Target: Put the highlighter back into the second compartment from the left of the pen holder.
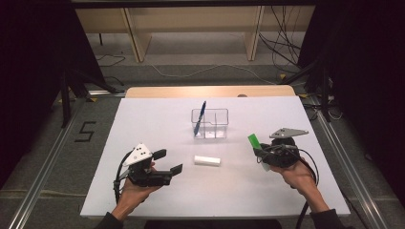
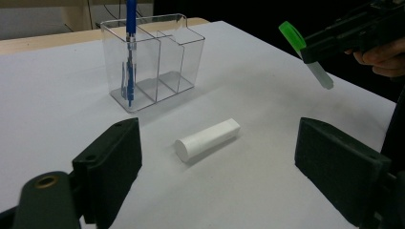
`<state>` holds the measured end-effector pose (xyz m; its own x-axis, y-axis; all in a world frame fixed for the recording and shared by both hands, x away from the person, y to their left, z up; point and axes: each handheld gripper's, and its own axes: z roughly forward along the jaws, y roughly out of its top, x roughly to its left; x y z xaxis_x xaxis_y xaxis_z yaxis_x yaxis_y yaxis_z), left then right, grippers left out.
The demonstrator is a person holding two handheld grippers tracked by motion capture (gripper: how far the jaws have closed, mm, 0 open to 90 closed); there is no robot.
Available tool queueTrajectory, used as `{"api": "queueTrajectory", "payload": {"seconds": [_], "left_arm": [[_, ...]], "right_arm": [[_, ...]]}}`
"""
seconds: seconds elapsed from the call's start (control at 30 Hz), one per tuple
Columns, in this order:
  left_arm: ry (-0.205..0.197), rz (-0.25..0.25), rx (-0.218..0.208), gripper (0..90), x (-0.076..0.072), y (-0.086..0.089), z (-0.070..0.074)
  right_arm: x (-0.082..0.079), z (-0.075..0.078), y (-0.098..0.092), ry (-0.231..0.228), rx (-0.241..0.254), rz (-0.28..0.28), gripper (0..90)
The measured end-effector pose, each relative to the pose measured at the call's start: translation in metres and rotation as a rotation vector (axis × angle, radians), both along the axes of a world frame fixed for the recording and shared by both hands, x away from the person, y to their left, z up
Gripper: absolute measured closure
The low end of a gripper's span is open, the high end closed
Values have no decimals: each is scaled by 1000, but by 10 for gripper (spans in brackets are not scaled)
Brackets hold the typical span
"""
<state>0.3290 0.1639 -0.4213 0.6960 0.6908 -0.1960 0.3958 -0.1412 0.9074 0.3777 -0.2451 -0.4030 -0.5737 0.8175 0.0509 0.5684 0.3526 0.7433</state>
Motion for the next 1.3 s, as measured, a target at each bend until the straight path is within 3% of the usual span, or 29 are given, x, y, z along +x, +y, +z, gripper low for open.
{"api": "queueTrajectory", "payload": {"seconds": [0.3, 0.47, 0.93, 1.3], "left_arm": [[-18, 16, -24, 157, -4, 5, 2], [-22, 21, -29, 157, -6, 5, 1], [-33, 21, -38, 155, -10, 10, -1], [-32, 15, -45, 151, -11, 8, 0]], "right_arm": [[16, 4, 19, -79, 52, -24, 672], [24, 7, 31, -119, 75, -1, 671], [60, 16, 70, -184, 110, 0, 671], [83, 18, 88, -221, 142, -25, 671]]}}
